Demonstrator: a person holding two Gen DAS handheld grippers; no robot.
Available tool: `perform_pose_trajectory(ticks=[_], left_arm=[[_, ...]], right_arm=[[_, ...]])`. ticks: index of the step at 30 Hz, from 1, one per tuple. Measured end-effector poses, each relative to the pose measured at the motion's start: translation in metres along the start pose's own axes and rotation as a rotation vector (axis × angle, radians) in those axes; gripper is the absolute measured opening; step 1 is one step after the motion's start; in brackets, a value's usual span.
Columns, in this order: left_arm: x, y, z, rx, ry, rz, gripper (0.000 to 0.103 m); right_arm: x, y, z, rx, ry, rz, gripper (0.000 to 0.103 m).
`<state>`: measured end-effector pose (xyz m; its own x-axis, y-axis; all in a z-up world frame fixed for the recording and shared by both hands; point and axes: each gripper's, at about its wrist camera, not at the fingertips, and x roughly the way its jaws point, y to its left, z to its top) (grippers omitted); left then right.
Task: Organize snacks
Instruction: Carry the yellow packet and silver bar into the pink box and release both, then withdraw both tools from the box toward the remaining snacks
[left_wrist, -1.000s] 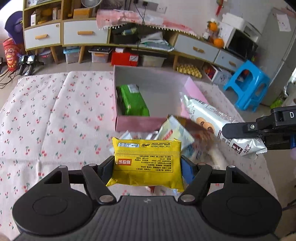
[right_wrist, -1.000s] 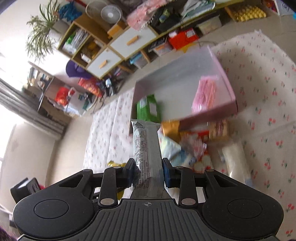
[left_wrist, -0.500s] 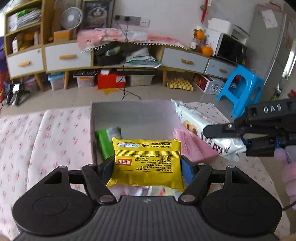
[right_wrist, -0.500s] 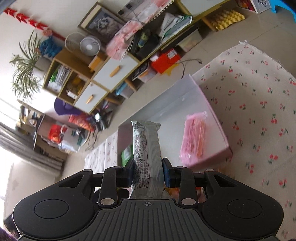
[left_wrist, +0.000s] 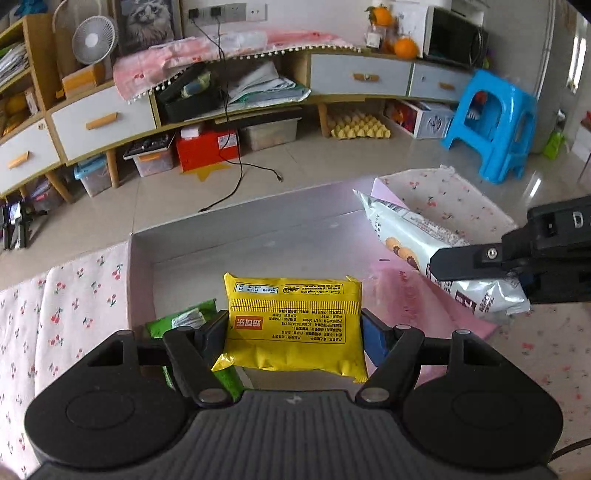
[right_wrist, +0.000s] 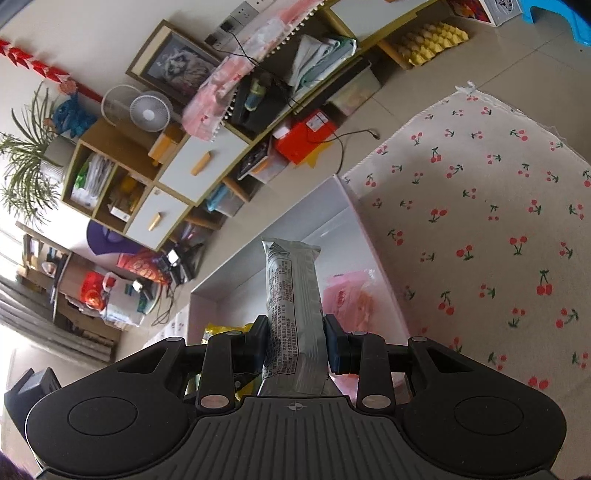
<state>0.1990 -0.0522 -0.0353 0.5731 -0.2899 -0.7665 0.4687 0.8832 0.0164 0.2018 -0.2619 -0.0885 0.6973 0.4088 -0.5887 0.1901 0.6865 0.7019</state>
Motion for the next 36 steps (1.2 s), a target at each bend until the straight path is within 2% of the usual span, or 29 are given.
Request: perform_pose_trajectory(ticks=[6, 12, 21, 22, 26, 36], left_arm=[[0.000, -0.001, 0.005, 0.048, 0.001, 0.007, 0.075], [-0.002, 0.002, 0.002, 0.053, 0.009, -0.023, 0.084], [-0.003, 0.002, 0.006, 0.041, 0.005, -0.041, 0.089], [-0.003, 0.002, 0.006, 0.036, 0.004, -0.043, 0.089], [-0.003, 0.000, 0.006, 0.033, 0.009, -0.034, 0.091], [-0.023, 0.000, 0.004, 0.010, -0.001, -0.013, 0.093]], right_arm=[[0.017, 0.004, 0.006, -0.001, 0.013, 0.020, 0.031], [0.037, 0.010, 0.004, -0.023, 0.024, -0.003, 0.031], [0.049, 0.014, 0.003, -0.045, 0.016, -0.025, 0.034], [0.048, 0.014, 0.004, -0.048, 0.016, -0.031, 0.035], [0.041, 0.017, 0.004, -0.045, 0.016, -0.034, 0.053], [0.003, 0.028, -0.002, -0.087, -0.016, -0.079, 0.064]])
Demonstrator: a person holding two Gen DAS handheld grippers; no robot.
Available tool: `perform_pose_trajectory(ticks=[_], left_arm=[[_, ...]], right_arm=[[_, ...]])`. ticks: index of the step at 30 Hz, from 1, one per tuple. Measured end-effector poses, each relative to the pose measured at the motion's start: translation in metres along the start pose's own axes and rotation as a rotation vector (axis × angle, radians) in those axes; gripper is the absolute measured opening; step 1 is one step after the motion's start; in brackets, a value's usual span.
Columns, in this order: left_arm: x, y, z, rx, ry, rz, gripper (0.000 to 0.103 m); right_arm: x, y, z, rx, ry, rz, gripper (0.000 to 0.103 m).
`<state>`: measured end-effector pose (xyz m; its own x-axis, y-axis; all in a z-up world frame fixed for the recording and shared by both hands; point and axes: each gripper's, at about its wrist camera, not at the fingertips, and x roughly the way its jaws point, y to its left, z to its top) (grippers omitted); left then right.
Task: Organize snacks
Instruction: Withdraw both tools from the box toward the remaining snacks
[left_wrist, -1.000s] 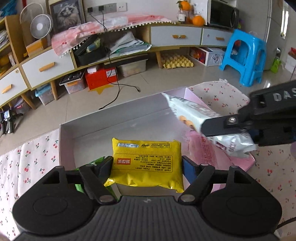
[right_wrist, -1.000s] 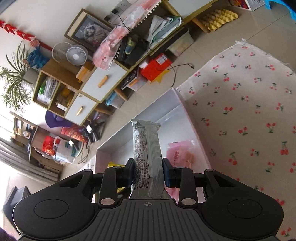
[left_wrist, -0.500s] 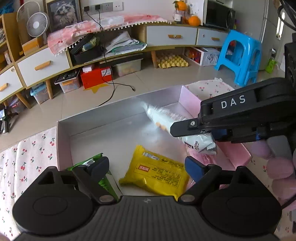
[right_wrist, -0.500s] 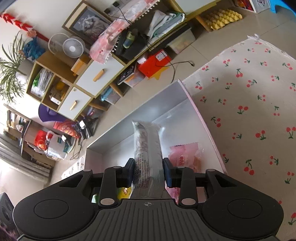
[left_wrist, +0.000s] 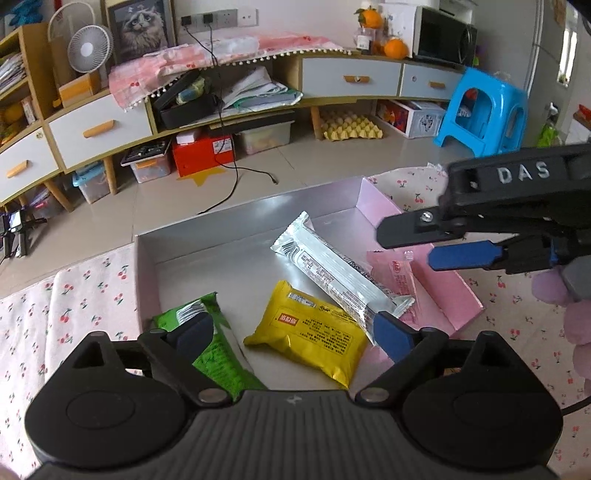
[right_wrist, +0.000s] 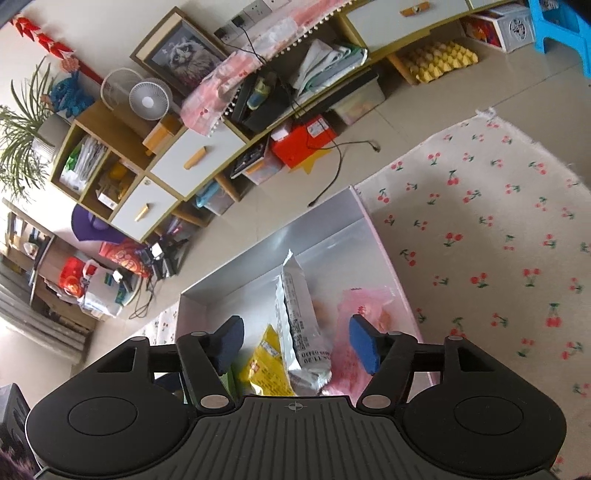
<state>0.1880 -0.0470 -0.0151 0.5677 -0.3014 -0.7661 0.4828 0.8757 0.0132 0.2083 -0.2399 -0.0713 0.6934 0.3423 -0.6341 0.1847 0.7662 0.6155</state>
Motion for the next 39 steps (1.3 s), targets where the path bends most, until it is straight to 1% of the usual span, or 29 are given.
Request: perform_pose_trajectory(ticks=[4, 9, 14, 21, 26, 29, 31, 35, 37, 39], left_arm=[[-0.015, 0.000, -0.004, -0.014, -0.016, 0.001, 0.095], [-0.029, -0.001, -0.010, -0.040, -0.024, 0.000, 0.097], [-0.045, -0.001, -0.018, -0.065, -0.037, 0.003, 0.100], [-0.064, 0.004, -0.036, -0.105, 0.004, 0.038, 0.101], [-0.074, 0.013, -0.050, -0.157, 0.024, 0.049, 0.102], [-0.078, 0.017, -0.058, -0.183, 0.027, 0.056, 0.102], [-0.082, 0.020, -0.065, -0.197, 0.018, 0.068, 0.102], [-0.093, 0.029, -0.080, -0.197, -0.035, 0.089, 0.102], [-0.097, 0.034, -0.084, -0.201, -0.038, 0.118, 0.102], [-0.100, 0.037, -0.089, -0.204, -0.048, 0.127, 0.102]], right_arm=[[-0.014, 0.004, -0.005, -0.014, -0.002, -0.013, 0.065], [-0.034, 0.013, -0.014, -0.053, -0.003, -0.026, 0.068], [-0.054, 0.022, -0.025, -0.105, -0.008, -0.039, 0.073], [-0.078, 0.024, -0.043, -0.160, -0.009, -0.070, 0.078], [-0.087, 0.020, -0.054, -0.158, 0.001, -0.094, 0.083], [-0.089, 0.017, -0.062, -0.180, 0.005, -0.115, 0.083], [-0.090, 0.015, -0.069, -0.198, 0.006, -0.127, 0.084], [-0.092, 0.007, -0.084, -0.206, -0.001, -0.143, 0.084], [-0.093, 0.004, -0.090, -0.221, -0.005, -0.183, 0.084], [-0.093, 0.003, -0.094, -0.241, -0.014, -0.207, 0.084]])
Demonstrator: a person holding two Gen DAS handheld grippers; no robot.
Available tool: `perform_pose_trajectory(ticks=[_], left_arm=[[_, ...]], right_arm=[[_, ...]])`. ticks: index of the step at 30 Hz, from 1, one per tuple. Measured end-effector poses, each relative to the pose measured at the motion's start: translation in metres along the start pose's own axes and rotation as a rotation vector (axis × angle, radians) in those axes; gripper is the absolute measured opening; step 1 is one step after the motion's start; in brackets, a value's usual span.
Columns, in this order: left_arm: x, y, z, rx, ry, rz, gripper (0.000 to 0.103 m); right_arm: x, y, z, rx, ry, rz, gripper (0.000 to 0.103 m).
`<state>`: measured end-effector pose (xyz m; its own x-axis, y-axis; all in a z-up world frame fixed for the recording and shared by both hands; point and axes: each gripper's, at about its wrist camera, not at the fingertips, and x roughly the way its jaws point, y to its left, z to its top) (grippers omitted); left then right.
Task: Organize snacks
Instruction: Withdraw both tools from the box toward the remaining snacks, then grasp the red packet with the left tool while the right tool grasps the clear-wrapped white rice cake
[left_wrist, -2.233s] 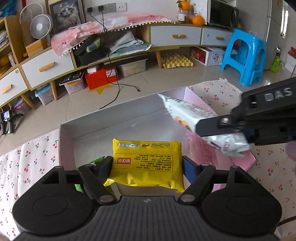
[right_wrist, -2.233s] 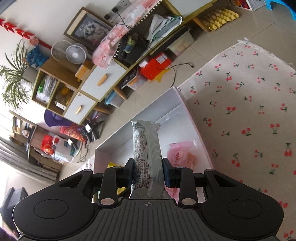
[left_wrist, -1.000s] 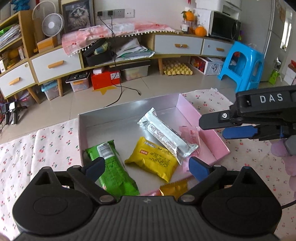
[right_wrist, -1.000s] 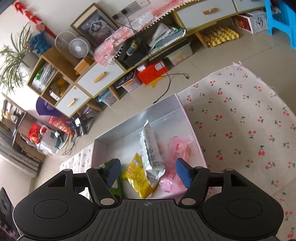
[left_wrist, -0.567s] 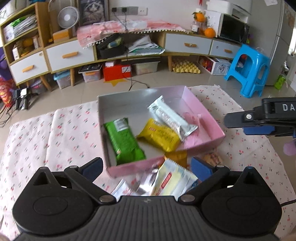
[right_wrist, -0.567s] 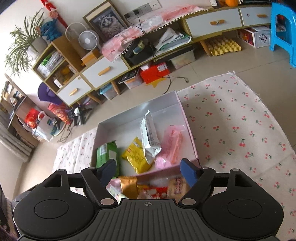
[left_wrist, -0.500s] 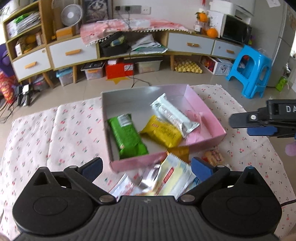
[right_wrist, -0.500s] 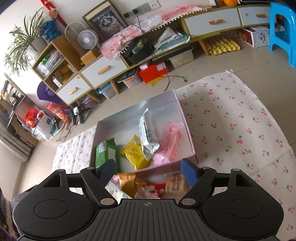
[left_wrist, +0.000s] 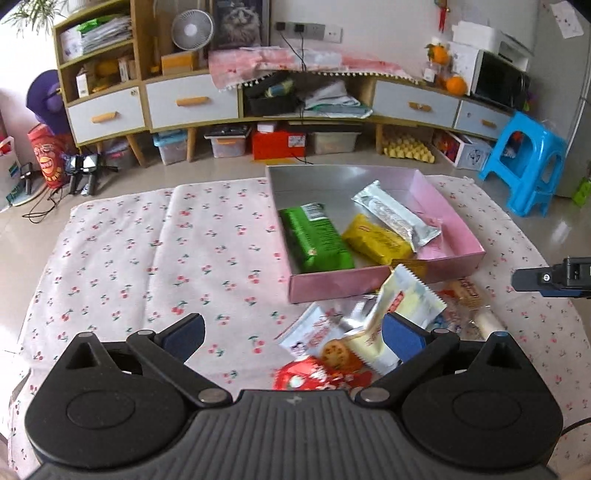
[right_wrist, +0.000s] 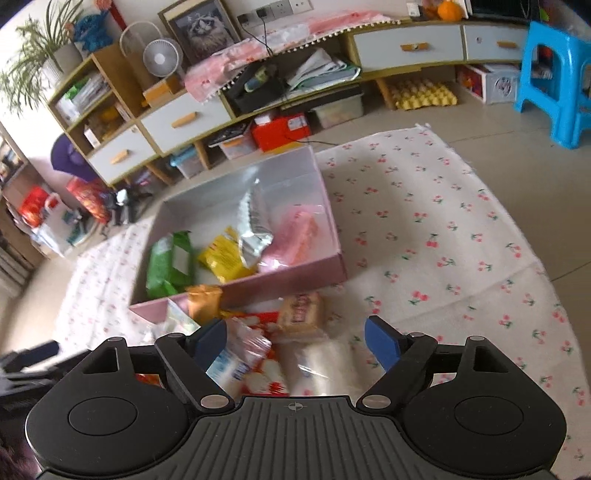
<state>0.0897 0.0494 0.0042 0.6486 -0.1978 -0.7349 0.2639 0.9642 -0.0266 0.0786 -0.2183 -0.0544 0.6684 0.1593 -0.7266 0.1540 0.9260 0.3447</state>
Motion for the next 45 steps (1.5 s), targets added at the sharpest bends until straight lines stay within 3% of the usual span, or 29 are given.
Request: perform_pose_trajectory(ticks=[3, 10, 14, 18, 22, 26, 27, 36, 40, 45], left_arm=[[0.003, 0.006, -0.007, -0.046, 0.042, 0.015, 0.102], [0.014, 0.022, -0.019, -0.294, 0.178, -0.001, 0.097], [0.021, 0.020, -0.024, -0.406, 0.223, -0.005, 0.088], [0.029, 0.015, -0.027, -0.507, 0.239, -0.033, 0.082], [0.035, 0.007, -0.028, -0.557, 0.227, 0.002, 0.076], [0.045, 0.007, -0.035, -0.641, 0.253, 0.023, 0.058], [0.045, 0.007, -0.037, -0.662, 0.252, 0.028, 0.058], [0.037, 0.016, -0.042, -0.688, 0.238, 0.026, 0.031], [0.034, 0.021, -0.046, -0.675, 0.243, -0.004, 0.029], [0.030, 0.026, -0.048, -0.656, 0.253, -0.026, 0.028]], right_arm=[[0.001, -0.002, -0.007, -0.030, 0.001, -0.018, 0.084], [0.010, -0.011, -0.015, -0.041, 0.085, -0.101, 0.084], [0.016, -0.019, -0.017, 0.012, 0.148, -0.144, 0.084], [0.023, -0.023, -0.021, 0.059, 0.194, -0.138, 0.084], [0.029, -0.016, -0.027, 0.032, 0.214, -0.157, 0.084], [0.035, -0.010, -0.030, 0.008, 0.226, -0.165, 0.084], [0.036, -0.009, -0.031, 0.001, 0.231, -0.164, 0.084], [0.049, 0.001, -0.035, -0.070, 0.252, -0.184, 0.083], [0.050, 0.002, -0.035, -0.071, 0.250, -0.176, 0.080], [0.050, 0.005, -0.039, -0.109, 0.248, -0.202, 0.065]])
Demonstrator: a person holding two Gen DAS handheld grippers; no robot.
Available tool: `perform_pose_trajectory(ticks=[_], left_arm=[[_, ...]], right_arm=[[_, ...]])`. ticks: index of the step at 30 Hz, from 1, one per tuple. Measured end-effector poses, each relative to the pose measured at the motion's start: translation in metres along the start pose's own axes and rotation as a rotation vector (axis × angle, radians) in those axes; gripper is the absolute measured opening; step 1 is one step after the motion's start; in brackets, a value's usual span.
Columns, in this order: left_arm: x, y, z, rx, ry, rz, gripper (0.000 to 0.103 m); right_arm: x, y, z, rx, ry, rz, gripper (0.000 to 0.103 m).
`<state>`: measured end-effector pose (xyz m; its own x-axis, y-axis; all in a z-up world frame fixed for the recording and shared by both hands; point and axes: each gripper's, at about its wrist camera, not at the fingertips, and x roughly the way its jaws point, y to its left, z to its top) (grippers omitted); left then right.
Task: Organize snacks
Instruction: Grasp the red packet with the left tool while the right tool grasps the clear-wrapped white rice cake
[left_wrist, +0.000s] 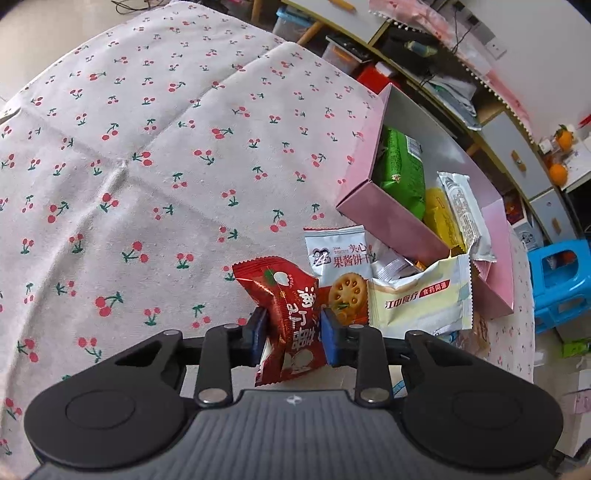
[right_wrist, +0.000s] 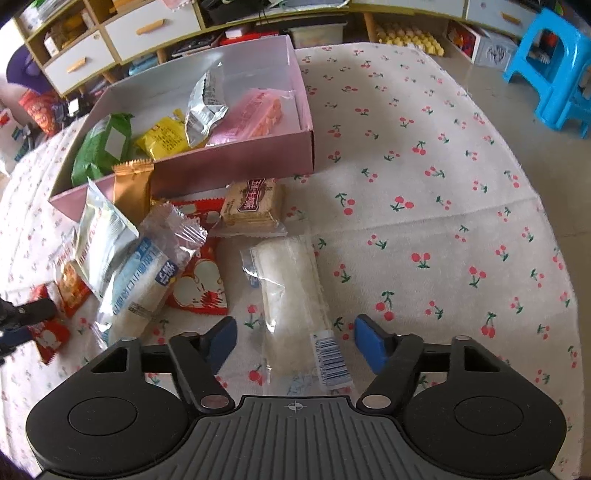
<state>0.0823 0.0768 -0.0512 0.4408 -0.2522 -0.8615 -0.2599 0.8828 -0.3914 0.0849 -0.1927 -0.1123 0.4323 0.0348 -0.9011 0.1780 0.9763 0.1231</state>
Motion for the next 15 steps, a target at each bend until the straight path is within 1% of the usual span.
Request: perform_pose_trajectory(ticks=[2, 5, 8, 15], left_arm=[[0.000, 0.002, 0.001, 0.005, 0.009, -0.006, 0.028], [-0.001, 0.003, 0.001, 0.014, 0.021, -0.014, 0.027], [-0.003, 0.005, 0.002, 0.014, 0.031, -0.025, 0.027], [-0.011, 0.003, 0.003, 0.031, 0.033, -0.065, 0.027]], right_arm=[[-0.001, 0.001, -0.001, -0.016, -0.007, -0.018, 0.054], [-0.002, 0.001, -0.001, -0.030, -0.013, -0.022, 0.042], [-0.003, 0.000, -0.002, -0.030, -0.014, -0.013, 0.038], [-0.007, -0.006, 0.001, 0.023, 0.000, 0.046, 0.037]])
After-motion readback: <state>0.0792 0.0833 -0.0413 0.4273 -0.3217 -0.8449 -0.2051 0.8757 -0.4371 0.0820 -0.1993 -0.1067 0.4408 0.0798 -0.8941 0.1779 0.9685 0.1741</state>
